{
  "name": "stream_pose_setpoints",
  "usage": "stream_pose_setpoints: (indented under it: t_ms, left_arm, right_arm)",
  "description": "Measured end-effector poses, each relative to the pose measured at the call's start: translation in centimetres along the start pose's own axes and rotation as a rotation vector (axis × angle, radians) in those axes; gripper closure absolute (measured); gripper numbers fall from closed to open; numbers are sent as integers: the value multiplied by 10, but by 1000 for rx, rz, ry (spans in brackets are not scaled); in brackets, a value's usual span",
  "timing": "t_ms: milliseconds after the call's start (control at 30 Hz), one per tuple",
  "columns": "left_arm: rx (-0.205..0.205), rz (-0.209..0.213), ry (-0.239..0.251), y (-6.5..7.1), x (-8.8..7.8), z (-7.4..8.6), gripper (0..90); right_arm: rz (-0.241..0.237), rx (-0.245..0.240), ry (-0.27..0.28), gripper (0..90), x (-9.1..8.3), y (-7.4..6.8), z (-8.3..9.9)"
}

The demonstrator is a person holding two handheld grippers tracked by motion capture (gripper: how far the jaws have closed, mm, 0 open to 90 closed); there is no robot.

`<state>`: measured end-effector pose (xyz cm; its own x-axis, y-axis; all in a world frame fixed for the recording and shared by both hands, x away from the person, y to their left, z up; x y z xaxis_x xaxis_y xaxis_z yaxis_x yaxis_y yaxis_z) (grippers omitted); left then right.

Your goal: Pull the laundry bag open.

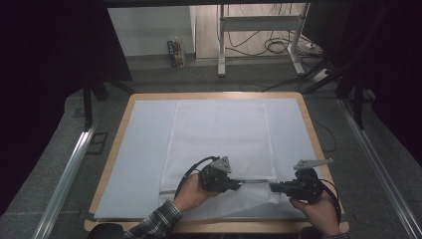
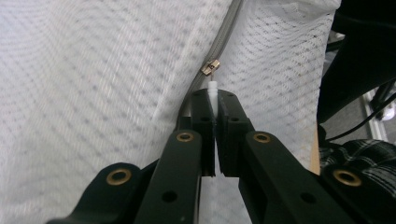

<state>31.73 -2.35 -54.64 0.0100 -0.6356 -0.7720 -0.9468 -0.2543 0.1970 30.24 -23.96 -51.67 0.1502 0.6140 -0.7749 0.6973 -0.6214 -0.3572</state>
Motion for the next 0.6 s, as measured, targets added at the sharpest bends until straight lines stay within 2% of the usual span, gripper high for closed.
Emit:
stream_pose_setpoints:
  t_ms: [200,267,600]
  left_arm:
    - [-10,-7,-6,-2,-1,6,873]
    - [-25,-2,2,-3,-4,9,873]
    - [-41,6,2,-4,-5,16,873]
  right_arm:
    - [12,-6,-4,852,1,0,0]
    - [9,-3,6,852,-1,2,0]
    - [15,-12,-3,851,1,1,1]
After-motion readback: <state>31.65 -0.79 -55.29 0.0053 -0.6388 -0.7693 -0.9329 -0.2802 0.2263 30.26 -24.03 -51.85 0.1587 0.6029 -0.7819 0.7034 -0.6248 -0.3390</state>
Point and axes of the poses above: each handheld gripper's, and its own axes: x roughly forward along the jaws, z roughly out of its underside, y roughly to its right, the point moved 6 cm from there along x, roughly forward along the jaws, and after that the axes turned 11 degrees about -y, right-handed, at the moved point
